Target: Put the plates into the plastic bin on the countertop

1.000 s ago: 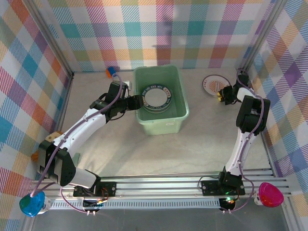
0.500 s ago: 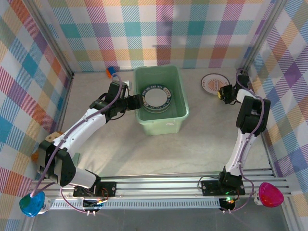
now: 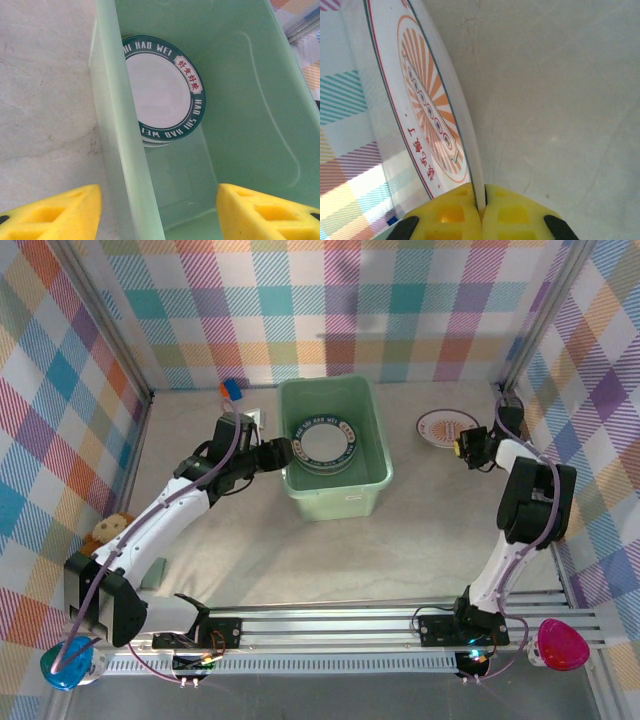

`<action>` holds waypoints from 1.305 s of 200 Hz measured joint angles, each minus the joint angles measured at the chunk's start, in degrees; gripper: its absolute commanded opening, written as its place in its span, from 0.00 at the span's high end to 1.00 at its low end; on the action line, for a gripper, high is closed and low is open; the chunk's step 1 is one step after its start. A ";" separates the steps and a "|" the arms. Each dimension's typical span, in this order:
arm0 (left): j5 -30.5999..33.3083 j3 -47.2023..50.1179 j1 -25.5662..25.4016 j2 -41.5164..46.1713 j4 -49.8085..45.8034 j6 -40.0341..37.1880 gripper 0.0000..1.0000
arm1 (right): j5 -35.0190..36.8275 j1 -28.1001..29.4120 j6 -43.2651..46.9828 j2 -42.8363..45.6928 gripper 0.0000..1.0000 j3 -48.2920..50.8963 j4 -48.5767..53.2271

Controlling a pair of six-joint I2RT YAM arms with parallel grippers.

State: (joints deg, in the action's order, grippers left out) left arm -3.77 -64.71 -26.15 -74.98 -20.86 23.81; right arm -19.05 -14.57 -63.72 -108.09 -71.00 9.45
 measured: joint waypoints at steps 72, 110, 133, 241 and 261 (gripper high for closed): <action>-0.20 2.12 0.00 4.09 0.28 1.03 0.38 | 0.70 0.72 -0.61 18.47 1.00 3.50 0.15; -0.17 3.72 0.00 8.20 0.24 1.31 0.38 | 1.73 4.31 -0.35 27.71 1.00 3.28 2.36; -0.11 4.26 0.00 10.43 0.22 1.51 0.38 | 3.02 10.08 0.76 30.77 1.00 0.72 4.90; 4.33 4.31 0.44 12.70 -1.95 1.55 0.37 | 15.06 40.22 14.58 23.39 1.00 -5.51 11.63; 4.33 4.31 0.48 12.57 -1.92 1.14 0.37 | 17.35 42.38 16.35 20.65 1.00 -5.77 13.22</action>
State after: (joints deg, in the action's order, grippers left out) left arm 0.56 -60.40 -25.67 -62.41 -22.79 24.95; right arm -1.69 27.81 -47.37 -87.44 -76.77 22.68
